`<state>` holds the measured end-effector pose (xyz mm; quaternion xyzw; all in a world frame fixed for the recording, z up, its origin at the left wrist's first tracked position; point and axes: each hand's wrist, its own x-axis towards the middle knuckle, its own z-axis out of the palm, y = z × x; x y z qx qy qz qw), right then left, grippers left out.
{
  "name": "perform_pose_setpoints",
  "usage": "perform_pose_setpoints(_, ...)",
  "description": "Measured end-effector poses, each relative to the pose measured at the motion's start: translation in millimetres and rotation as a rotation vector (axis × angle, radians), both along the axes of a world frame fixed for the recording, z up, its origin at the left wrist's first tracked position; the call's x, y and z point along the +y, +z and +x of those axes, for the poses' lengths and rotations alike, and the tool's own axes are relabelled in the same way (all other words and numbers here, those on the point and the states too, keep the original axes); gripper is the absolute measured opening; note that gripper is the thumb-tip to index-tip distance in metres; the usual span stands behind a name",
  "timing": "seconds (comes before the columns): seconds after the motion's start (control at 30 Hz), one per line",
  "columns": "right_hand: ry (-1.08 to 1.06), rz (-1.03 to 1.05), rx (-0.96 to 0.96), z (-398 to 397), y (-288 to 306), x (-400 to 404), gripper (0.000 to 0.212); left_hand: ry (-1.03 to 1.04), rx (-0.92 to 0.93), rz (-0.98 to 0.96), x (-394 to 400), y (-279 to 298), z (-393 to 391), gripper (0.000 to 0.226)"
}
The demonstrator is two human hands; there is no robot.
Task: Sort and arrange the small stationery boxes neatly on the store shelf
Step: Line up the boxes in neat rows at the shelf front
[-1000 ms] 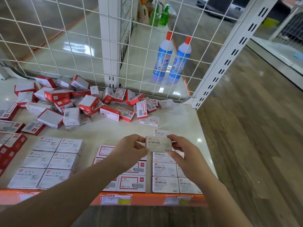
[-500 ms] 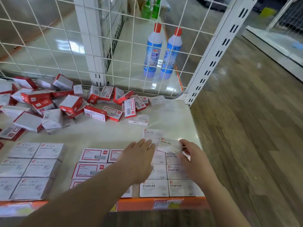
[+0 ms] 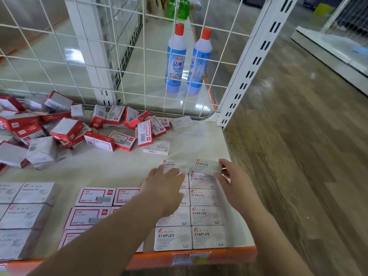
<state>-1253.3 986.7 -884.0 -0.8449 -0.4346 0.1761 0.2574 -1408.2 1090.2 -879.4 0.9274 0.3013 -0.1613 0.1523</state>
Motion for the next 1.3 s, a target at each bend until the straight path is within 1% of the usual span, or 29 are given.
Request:
perform_pose_setpoints(0.1, 0.033, -0.030, -0.020, 5.0, 0.7, 6.9, 0.043, 0.015, -0.009, -0.003, 0.6, -1.6, -1.8, 0.058)
perform_pose_setpoints(0.23, 0.107, -0.130, -0.037, 11.1, 0.4, 20.1, 0.040, 0.014, -0.008, 0.009, -1.7, -1.6, -4.8, 0.060)
perform_pose_setpoints(0.33, 0.110, -0.210, -0.046, 12.7, -2.0, 27.6, 0.042, 0.049, -0.029, -0.018, -2.8, -0.2, -4.8, 0.062)
perform_pose_setpoints(0.43, 0.096, -0.250, -0.047, 10.3, -3.2, 30.1, 0.037, 0.089, -0.048, -0.044, -3.2, -0.5, -4.7, 0.064)
perform_pose_setpoints(0.5, 0.097, -0.240, -0.027, 8.1, -2.5, 31.4, 0.036, 0.120, -0.051, -0.057, -2.7, 0.5, -4.2, 0.068)
perform_pose_setpoints(0.63, 0.098, -0.201, 0.017, 4.3, -4.5, 33.1, 0.043, 0.188, -0.068, -0.089, 0.6, 2.2, -4.6, 0.077)
perform_pose_setpoints(0.77, 0.086, -0.194, 0.007, 4.2, -7.5, 33.0, 0.042, 0.190, -0.085, -0.106, 2.0, 0.6, -5.5, 0.078)
perform_pose_setpoints(0.93, 0.080, -0.168, -0.001, 3.2, -10.6, 31.6, 0.043, 0.178, -0.087, -0.082, 4.7, 0.8, -5.2, 0.079)
perform_pose_setpoints(1.17, 0.063, -0.171, 0.004, 1.4, -12.2, 32.9, 0.042, 0.147, -0.127, -0.034, 3.3, 1.0, -10.2, 0.075)
perform_pose_setpoints(1.3, 0.042, -0.155, -0.074, -8.7, -9.6, 37.5, 0.049, 0.173, -0.225, 0.002, 1.0, 0.9, -27.2, 0.062)
